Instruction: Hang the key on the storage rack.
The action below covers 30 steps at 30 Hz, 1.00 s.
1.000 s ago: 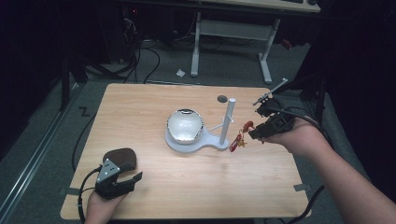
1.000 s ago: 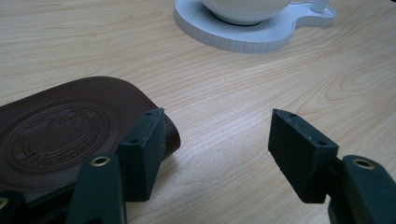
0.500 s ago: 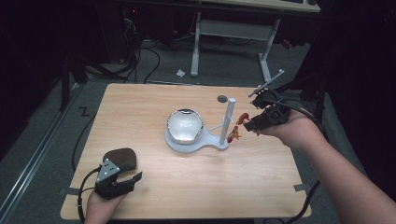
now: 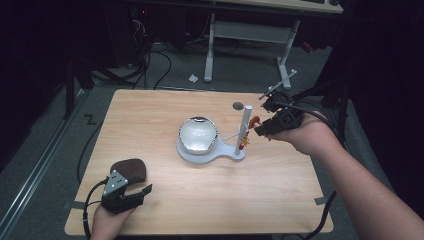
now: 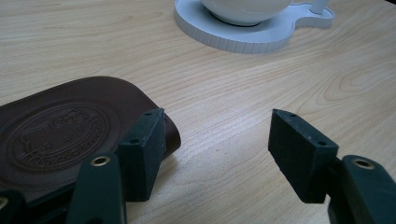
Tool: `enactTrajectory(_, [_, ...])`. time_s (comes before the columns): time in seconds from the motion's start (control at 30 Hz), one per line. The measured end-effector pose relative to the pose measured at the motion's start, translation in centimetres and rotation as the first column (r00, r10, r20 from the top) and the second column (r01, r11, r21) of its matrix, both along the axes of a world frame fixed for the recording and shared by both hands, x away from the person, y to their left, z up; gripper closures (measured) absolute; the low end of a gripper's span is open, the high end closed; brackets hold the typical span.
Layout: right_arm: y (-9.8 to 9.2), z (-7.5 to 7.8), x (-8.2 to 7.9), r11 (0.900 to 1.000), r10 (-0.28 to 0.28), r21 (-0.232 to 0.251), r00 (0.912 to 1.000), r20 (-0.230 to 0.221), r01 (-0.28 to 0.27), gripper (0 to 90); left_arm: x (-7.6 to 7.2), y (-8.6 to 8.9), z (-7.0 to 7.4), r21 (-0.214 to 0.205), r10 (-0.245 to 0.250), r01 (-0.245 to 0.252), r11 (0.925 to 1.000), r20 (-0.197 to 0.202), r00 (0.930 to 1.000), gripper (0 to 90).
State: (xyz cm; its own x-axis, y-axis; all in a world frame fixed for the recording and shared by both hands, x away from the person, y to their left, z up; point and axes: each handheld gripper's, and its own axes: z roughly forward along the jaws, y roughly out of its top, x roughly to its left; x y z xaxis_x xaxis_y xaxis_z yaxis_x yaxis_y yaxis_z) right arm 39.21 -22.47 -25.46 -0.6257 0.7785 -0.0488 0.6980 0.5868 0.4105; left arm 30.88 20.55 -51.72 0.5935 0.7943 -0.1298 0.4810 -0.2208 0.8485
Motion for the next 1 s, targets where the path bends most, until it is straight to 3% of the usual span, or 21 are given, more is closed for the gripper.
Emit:
enactTrajectory(0.2, [0.3, -0.4, 0.5, 1.0000, -0.004, -0.006, 1.0000, 0.006, 0.004, 68.1, 0.0, 0.0, 0.0, -0.003, 0.003, -0.003, 1.0000, 0.001, 1.0000, 36.8])
enactTrajectory(0.57, [-1.8, -2.1, 0.5, 0.9985, -0.054, 0.010, 0.9986, -0.003, 0.054, 68.1, 0.1, 0.0, 0.0, 0.002, 0.000, 0.000, 1.0000, 0.000, 1.0000, 36.9])
enactTrajectory(1.0, [-3.7, -5.8, 0.1, 0.9940, -0.089, 0.059, 0.9953, -0.038, 0.092, 68.1, 0.0, -0.2, 0.0, 0.007, -0.003, 0.003, 1.0000, -0.001, 1.0000, 36.9])
